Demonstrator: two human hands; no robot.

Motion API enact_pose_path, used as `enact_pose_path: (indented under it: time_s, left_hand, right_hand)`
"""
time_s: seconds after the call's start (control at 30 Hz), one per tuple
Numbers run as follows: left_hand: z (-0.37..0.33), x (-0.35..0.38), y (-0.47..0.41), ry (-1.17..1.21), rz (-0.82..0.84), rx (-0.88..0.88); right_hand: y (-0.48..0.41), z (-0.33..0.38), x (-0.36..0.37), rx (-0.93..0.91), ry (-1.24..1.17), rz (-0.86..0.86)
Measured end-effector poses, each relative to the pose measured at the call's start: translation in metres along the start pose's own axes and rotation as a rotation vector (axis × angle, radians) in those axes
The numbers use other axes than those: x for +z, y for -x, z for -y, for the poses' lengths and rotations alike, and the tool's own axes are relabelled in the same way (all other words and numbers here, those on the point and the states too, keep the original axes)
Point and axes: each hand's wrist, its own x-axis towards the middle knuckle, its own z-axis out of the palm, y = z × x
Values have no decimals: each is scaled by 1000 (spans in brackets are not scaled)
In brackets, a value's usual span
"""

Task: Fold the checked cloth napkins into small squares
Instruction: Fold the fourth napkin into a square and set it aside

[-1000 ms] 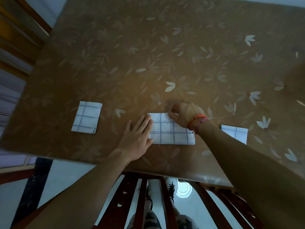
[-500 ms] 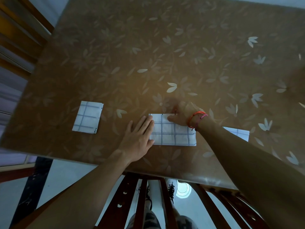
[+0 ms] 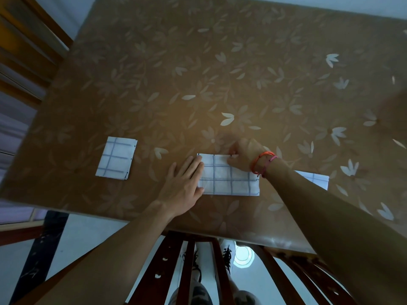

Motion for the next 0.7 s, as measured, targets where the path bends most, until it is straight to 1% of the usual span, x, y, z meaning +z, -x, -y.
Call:
enact_pose_path:
  time_s: [0.1, 0.2, 0.23, 0.3, 0.43, 0.53, 0.6, 0.7]
  left_hand:
    - [-5, -5, 1, 60, -83, -10]
    - [-10, -9, 3, 86, -189, 18]
    - [-13, -10, 4, 96, -222, 33]
    - [-21, -10, 7, 109, -278, 73]
    - [-37, 0, 12, 174, -323, 176]
    - [-48, 9, 14, 218, -380, 207]
    - [-54, 13, 15, 207, -419, 205]
    - [-56, 16, 19, 172, -471, 185]
  right_hand:
    - [7, -9, 2, 27, -41, -43]
    - [19, -21, 1, 68, -188, -118]
    - [24, -24, 2, 110, -243, -128]
    - [31, -33, 6, 196, -379, -140]
    - [55, -41, 20, 372, -753, -164]
    - [69, -46, 41, 467, -1050, -156]
    - [77, -46, 52, 515, -1156, -142]
    - [87, -46, 63, 573, -1216, -94]
